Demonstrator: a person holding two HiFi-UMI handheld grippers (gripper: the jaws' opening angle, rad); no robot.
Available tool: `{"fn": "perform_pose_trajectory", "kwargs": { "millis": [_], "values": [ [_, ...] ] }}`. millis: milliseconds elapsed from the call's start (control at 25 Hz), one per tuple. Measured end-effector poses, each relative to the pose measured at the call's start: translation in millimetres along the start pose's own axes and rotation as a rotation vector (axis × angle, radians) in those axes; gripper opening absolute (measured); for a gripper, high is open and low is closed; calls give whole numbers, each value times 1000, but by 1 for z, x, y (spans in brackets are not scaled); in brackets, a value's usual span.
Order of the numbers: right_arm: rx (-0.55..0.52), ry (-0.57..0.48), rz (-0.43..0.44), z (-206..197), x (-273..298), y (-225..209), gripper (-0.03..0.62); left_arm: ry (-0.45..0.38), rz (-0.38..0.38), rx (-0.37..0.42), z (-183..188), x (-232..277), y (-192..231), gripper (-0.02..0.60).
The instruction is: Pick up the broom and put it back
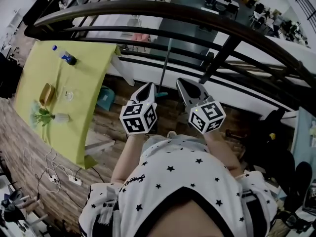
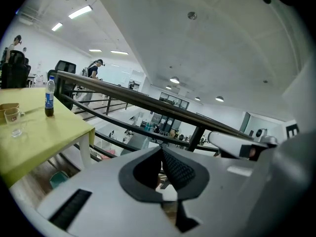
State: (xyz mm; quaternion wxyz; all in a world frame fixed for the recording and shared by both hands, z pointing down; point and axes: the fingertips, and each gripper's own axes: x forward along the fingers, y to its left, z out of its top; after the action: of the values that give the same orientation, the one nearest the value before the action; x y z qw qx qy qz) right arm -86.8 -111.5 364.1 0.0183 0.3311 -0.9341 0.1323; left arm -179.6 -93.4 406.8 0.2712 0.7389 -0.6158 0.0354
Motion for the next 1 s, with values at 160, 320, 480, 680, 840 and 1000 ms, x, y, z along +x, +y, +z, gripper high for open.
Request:
{"fn": "perform_pose_trajectory", "kwargs": {
  "millis": [160,320,480,680,840,1000],
  "values": [
    [25,3,-16,-4,6,-19,-6,22,7,-8,-3,18,3,12],
    [53,18,-41,-13,5,-34,-6,37,11,-12,-5,30,5,12],
    [72,37,-57,-24,15,-46,-6,55,14,-20,-8,51,16,12],
    [82,45,-68,-28,31,-63,-6,68,-24,-8,-8,83,22,12],
    [83,47,-83,-30,51,-79,-6,94,-46,-3,-6,114,31,12],
    [95,59,-114,-37,71,-97,-6,114,-61,-11,-7,145,43,12]
  ]
}}
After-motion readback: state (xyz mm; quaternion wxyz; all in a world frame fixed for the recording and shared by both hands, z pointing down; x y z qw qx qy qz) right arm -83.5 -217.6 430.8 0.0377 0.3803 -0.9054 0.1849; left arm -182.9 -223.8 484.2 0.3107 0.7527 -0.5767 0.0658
